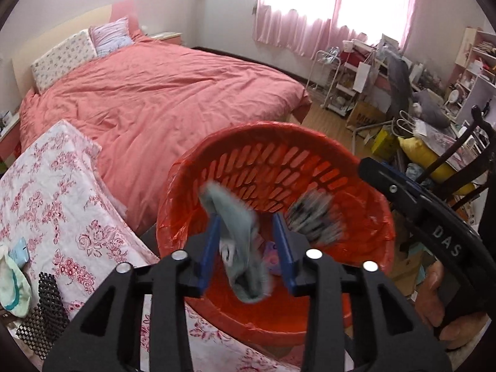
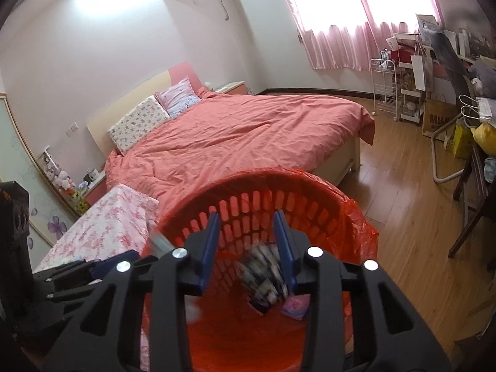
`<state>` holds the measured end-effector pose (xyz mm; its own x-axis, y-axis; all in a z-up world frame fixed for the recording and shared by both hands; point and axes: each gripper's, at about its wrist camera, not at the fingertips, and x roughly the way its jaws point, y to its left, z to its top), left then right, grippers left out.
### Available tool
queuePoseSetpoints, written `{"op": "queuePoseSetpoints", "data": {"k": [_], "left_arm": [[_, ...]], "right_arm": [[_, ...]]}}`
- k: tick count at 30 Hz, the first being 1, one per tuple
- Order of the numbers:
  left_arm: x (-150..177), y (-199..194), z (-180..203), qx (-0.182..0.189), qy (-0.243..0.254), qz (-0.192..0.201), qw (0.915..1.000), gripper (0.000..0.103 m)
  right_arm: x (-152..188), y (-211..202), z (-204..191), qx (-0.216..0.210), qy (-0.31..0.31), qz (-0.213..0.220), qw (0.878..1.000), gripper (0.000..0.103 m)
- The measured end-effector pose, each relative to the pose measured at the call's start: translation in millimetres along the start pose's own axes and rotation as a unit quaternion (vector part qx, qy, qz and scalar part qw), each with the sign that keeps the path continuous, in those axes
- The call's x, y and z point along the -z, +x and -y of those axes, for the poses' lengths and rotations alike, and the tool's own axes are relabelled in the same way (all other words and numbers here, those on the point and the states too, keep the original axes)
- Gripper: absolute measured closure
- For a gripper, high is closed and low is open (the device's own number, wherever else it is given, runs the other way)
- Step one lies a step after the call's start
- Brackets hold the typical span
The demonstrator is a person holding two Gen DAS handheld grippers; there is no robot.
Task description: Collect trash
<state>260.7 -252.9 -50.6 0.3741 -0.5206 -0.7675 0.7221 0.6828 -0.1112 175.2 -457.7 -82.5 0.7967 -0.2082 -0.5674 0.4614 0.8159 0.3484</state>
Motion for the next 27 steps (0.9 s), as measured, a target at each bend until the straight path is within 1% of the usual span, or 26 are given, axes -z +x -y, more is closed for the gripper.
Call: {"op": "queuePoseSetpoints", "data": {"k": [2, 4, 8, 10, 11, 13, 16, 19, 23, 26, 27], "left_arm": [[0.4, 0.0, -2.0, -0.009, -0.001, -0.003, 1.0, 0.061], [1.1, -2.2, -3.2, -0.018, -0.005, -0.003, 0.9998, 0.054], [4.1, -12.0, -9.8, -0.046, -0.015, -0.001, 0.9988, 0.051], [6.0, -16.7, -16.9, -0.059, -0.019, 0.002, 0.9981, 0.048], [8.8, -21.5, -20.8, -0.067, -0.021, 0.004, 0.9975, 0.047], [18.1, -36.0, -29.5, -0.085, -0.027, 0.011, 0.996, 0.045], [37.2, -61.4, -41.8, -0.108, -0.04, 0.022, 0.9931, 0.042], [59.6, -87.5, -56.1, -0.131, -0.055, 0.03, 0.9894, 0.04], [91.2, -123.0, -78.1, -0.167, -0.079, 0.041, 0.982, 0.039], [116.3, -150.6, -102.5, -0.188, -0.115, 0.047, 0.9744, 0.039], [126.9, -162.1, -114.0, -0.197, -0.131, 0.049, 0.9703, 0.039]], "right_arm": [[1.2, 0.5, 0.3, 0.004, -0.003, -0.001, 1.0, 0.063], [3.2, -2.4, -0.3, 0.011, -0.007, 0.001, 1.0, 0.058], [3.0, -12.2, -7.7, 0.021, -0.018, 0.01, 1.0, 0.051], [3.0, -19.8, -14.6, 0.023, -0.03, 0.015, 0.999, 0.041], [4.2, -24.8, -21.2, 0.023, -0.039, 0.021, 0.999, 0.038], [7.0, -33.8, -33.9, 0.022, -0.056, 0.03, 0.998, 0.029], [16.7, -45.8, -57.4, 0.017, -0.087, 0.037, 0.995, 0.021], [29.6, -54.6, -83.8, 0.005, -0.111, 0.034, 0.993, 0.017], [50.7, -62.0, -122.2, -0.028, -0.135, 0.017, 0.99, 0.014], [66.0, -65.8, -148.1, -0.052, -0.152, 0.004, 0.987, 0.014], [72.6, -67.1, -158.2, -0.061, -0.16, -0.001, 0.985, 0.014]]}}
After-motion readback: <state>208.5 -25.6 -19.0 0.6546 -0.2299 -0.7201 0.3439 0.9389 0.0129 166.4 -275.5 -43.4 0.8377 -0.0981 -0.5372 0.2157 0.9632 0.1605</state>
